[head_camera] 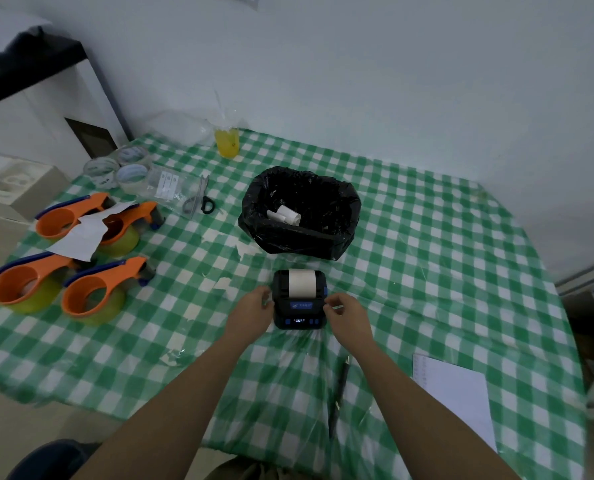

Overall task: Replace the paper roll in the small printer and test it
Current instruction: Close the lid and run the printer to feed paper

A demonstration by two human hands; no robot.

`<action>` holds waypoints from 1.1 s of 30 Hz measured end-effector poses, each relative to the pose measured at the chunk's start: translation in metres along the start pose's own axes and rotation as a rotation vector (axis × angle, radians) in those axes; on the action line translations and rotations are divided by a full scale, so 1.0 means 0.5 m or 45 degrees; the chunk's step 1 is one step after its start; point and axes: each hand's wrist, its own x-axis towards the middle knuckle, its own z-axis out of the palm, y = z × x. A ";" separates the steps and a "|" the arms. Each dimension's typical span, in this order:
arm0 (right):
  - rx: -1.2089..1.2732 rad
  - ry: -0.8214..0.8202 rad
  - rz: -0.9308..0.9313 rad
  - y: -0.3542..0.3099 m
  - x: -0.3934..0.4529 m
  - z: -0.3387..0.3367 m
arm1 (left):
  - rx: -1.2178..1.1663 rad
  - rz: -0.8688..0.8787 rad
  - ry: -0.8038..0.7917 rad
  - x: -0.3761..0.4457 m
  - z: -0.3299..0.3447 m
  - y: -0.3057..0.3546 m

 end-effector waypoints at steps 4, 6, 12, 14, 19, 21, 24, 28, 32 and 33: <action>0.012 -0.002 0.004 -0.007 0.001 0.000 | -0.018 0.023 0.005 -0.001 -0.004 0.005; 0.006 -0.002 0.003 -0.007 0.000 0.000 | -0.017 0.027 0.004 -0.001 -0.006 0.006; -0.019 0.003 0.001 -0.010 0.000 -0.001 | -0.009 0.026 0.008 -0.002 -0.012 0.007; -0.022 0.001 0.003 -0.011 0.000 -0.001 | -0.010 0.026 0.008 -0.003 -0.013 0.007; -0.024 0.002 0.006 -0.013 0.000 -0.005 | -0.005 0.024 0.013 -0.003 -0.014 0.009; -0.027 0.007 -0.001 -0.014 0.001 -0.007 | 0.003 0.021 0.014 -0.002 -0.014 0.012; -0.036 0.011 -0.005 -0.016 0.004 -0.010 | 0.013 0.021 0.022 0.000 -0.014 0.015; -0.042 0.007 -0.013 -0.019 0.006 -0.013 | 0.011 0.022 0.018 0.003 -0.015 0.017; -0.033 0.005 -0.011 -0.019 0.009 -0.014 | 0.017 0.032 0.030 0.006 -0.016 0.019; -0.034 0.008 -0.014 -0.019 0.010 -0.014 | 0.019 0.033 0.032 0.007 -0.016 0.020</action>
